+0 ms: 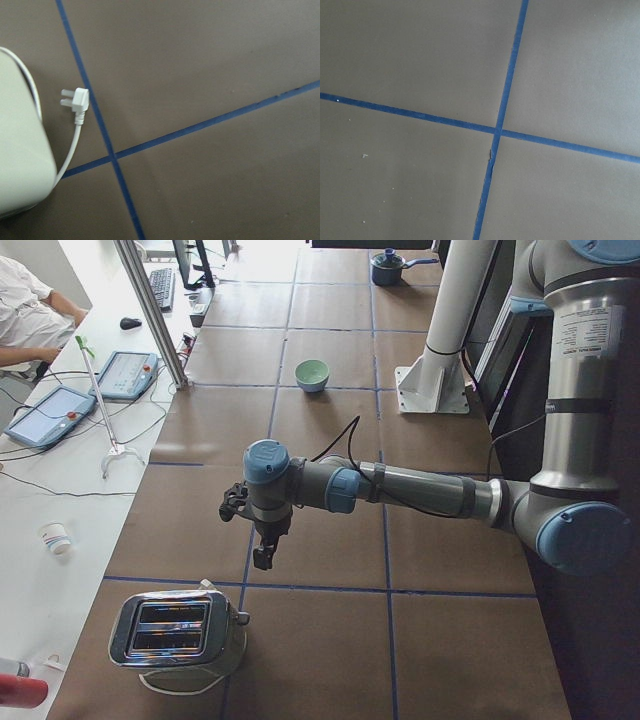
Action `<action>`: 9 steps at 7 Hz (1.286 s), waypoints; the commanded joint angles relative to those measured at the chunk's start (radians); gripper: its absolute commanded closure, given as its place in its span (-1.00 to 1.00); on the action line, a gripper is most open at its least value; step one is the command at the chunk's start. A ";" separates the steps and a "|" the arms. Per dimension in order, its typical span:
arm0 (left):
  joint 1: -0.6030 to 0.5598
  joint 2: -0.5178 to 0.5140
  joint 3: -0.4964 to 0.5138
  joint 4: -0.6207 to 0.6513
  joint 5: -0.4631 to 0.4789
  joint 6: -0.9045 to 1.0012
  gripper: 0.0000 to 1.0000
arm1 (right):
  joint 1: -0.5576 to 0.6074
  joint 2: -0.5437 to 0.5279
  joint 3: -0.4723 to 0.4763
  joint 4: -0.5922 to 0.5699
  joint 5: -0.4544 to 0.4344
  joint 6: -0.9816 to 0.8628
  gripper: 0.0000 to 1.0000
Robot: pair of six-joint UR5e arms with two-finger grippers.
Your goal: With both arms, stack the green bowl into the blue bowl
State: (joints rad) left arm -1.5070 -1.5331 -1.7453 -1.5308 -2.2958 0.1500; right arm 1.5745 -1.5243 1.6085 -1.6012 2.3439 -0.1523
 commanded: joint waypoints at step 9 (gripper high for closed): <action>-0.038 0.031 -0.020 0.117 -0.126 0.023 -1.00 | -0.027 -0.083 0.117 -0.060 -0.061 -0.056 -1.00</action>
State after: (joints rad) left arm -1.5463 -1.5022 -1.7663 -1.4126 -2.4207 0.1911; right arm 1.5534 -1.6018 1.7300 -1.6657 2.2835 -0.2169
